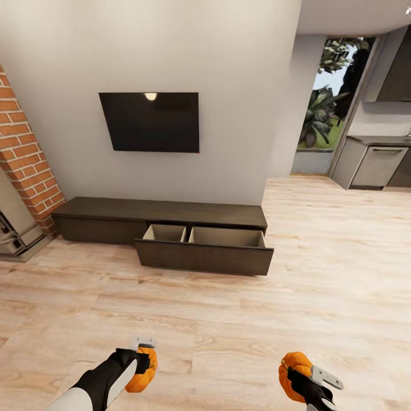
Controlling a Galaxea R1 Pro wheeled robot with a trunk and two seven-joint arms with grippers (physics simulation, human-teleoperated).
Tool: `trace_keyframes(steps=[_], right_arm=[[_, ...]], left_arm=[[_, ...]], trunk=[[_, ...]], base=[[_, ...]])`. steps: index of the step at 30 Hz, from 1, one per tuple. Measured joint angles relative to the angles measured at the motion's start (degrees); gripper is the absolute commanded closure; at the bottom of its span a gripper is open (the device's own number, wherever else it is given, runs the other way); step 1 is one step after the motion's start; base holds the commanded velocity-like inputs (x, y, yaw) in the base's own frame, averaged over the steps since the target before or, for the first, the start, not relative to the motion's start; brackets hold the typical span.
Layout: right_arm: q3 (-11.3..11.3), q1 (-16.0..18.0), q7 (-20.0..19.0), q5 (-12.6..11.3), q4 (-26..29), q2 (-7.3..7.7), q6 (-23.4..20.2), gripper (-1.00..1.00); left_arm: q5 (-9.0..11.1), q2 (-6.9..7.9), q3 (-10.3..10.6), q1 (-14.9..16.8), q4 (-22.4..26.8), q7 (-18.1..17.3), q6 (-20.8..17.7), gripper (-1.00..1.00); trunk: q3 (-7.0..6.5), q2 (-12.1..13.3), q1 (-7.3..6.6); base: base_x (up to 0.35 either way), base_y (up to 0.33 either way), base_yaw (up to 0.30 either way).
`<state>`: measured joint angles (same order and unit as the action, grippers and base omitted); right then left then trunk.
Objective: Place each of the two pumpkins and all three candles from the living room inside a cabinet in the living room (use any cabinet), then make sure every cabinet is closed, and position the cauldron so it is next to a table in the living room.
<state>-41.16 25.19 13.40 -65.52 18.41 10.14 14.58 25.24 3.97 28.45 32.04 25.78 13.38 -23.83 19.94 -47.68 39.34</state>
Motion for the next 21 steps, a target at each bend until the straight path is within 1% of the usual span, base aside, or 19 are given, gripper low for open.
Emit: trace_keyframes(steps=[16,21], right_arm=[[-0.1,0.0,-0.1,0.1,0.0,-0.04,0.0,1.00],[-0.1,0.0,-0.3,0.0,0.0,-0.08,0.0,1.00]], left_arm=[[0.0,0.00,0.1,0.0,0.0,0.0,0.0,1.00],[0.1,0.00,0.1,0.0,0.0,0.0,0.0,1.00]], trunk=[[-1.50,0.0,-0.01],[-1.62,0.0,0.00]], base=[[0.309,0.000,0.007],[0.264,0.000,0.008]])
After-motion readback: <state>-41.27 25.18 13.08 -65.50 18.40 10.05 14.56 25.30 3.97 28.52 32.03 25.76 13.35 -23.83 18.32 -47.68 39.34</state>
